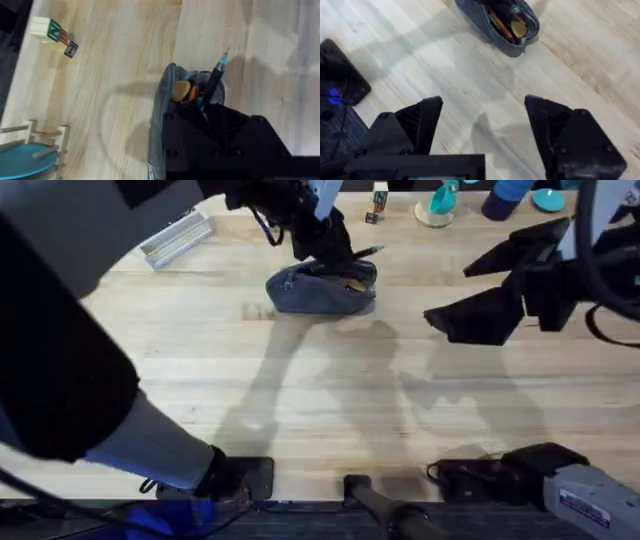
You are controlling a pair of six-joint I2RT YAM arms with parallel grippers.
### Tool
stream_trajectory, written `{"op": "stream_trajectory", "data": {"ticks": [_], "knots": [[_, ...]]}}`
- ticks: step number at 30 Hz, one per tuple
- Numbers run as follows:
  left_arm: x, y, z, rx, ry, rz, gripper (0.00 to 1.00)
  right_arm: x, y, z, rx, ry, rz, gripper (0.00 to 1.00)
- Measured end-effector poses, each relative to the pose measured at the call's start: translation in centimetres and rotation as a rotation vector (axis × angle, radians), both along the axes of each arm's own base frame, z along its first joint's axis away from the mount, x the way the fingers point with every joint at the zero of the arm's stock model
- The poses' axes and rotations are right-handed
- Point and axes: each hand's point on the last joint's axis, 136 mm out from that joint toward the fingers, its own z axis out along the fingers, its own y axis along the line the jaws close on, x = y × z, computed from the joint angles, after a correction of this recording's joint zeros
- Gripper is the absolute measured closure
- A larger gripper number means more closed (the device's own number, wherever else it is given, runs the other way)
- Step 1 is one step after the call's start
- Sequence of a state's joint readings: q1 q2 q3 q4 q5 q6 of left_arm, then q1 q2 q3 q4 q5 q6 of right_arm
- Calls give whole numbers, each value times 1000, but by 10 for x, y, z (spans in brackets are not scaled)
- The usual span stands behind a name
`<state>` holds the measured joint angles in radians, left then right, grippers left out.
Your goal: Unzip the bag, pick up the pens from the table one at a time and place them inside, then zip the bag closed.
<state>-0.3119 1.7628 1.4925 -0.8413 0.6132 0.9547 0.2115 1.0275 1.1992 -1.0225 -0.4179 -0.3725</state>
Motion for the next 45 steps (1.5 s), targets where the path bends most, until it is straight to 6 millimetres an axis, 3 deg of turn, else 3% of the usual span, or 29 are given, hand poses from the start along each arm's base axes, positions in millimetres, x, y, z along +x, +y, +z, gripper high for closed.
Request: {"op": "stream_trajectory", "data": {"ticks": [5,17,25,45], "knots": [[2,-1,-12,9,26,0,960,0,0,0,0,0,0,5],[7,1,-13,24,6,10,960,0,0,0,1,2,-2,5],[10,2,-31,47,42,15,960,0,0,0,1,2,-2,5],[16,12,-49,121,50,44,960,0,0,0,1,2,-2,5]]}}
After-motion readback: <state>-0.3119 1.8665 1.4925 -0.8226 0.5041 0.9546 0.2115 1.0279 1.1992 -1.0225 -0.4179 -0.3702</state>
